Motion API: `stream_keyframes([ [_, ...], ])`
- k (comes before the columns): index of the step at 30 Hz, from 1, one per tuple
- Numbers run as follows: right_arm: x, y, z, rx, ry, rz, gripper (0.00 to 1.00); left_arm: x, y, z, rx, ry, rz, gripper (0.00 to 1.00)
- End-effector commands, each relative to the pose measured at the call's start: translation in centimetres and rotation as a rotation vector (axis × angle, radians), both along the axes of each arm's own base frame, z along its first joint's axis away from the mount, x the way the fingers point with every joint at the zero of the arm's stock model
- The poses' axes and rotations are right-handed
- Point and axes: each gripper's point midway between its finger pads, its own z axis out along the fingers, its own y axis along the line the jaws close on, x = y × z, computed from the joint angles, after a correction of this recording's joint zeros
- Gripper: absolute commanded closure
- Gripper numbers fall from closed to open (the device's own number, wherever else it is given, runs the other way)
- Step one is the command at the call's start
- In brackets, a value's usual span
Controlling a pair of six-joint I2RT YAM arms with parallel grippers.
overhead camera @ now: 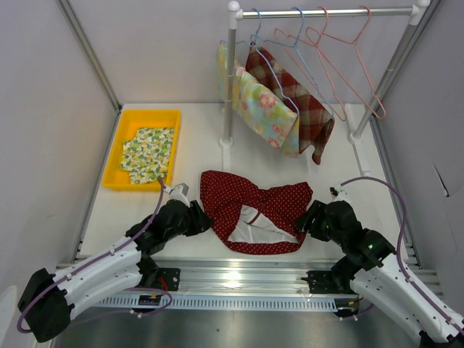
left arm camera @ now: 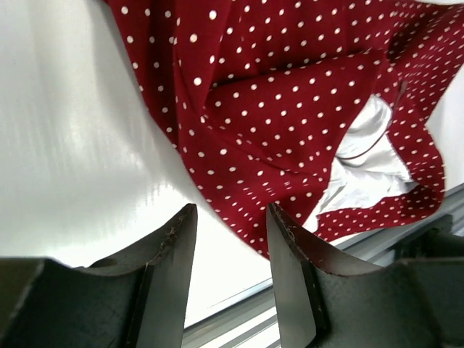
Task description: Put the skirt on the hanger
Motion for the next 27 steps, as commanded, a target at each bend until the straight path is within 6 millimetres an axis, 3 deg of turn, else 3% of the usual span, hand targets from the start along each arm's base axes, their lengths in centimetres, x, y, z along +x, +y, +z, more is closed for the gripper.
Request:
stream_keyframes([
  [1, 0.4, -0.7, -0.6, -0.049, 0.018, -0.053, 0.42, 0.6, -0.4, 2.1, 0.024, -0.055, -0.033, 0.52],
  [5, 0.5, -0.9, -2.2, -0.087, 0.052, -0.076, 0.41, 0.0, -1.7, 3.1, 0.097, -0.096, -0.131, 0.49],
  [10, 0.5, -0.4, -3.5, -0.112, 0.064, -0.061, 0.45, 0.7, -4.1, 4.8, 0.233, -0.139, -0.241, 0.46],
  [11, 0.5, -0.3, -3.5, -0.114, 0.061, -0.059, 0.50, 0.4, -4.7, 4.7, 0.261, -0.148, -0.275, 0.46],
  [16, 0.2, -0.3, -3.5, -0.142, 0.050, -0.055, 0.50, 0.8, -6.2, 4.4, 0.430, -0.167, -0.354, 0.43],
  [17, -0.1, -0.1, -3.4, -0.143, 0.044, -0.041, 0.50, 0.8, -6.1, 3.3, 0.493, -0.156, -0.363, 0.42],
  [18, -0.2, -0.1, -3.3, -0.139, 0.043, -0.044, 0.50, 1.3, -6.6, 4.2, 0.510, -0.175, -0.369, 0.42],
  [20, -0.5, -0.1, -3.3, -0.152, 0.041, -0.037, 0.50, 1.1, -6.4, 2.8, 0.597, -0.151, -0.400, 0.41],
  [24, -0.9, 0.0, -3.5, -0.158, 0.043, -0.033, 0.50, 1.2, -7.7, 2.9, 0.657, -0.172, -0.457, 0.41],
  [27, -1.2, -0.1, -3.9, -0.171, 0.051, -0.036, 0.50, 1.4, -7.4, 1.8, 0.749, -0.161, -0.474, 0.41],
])
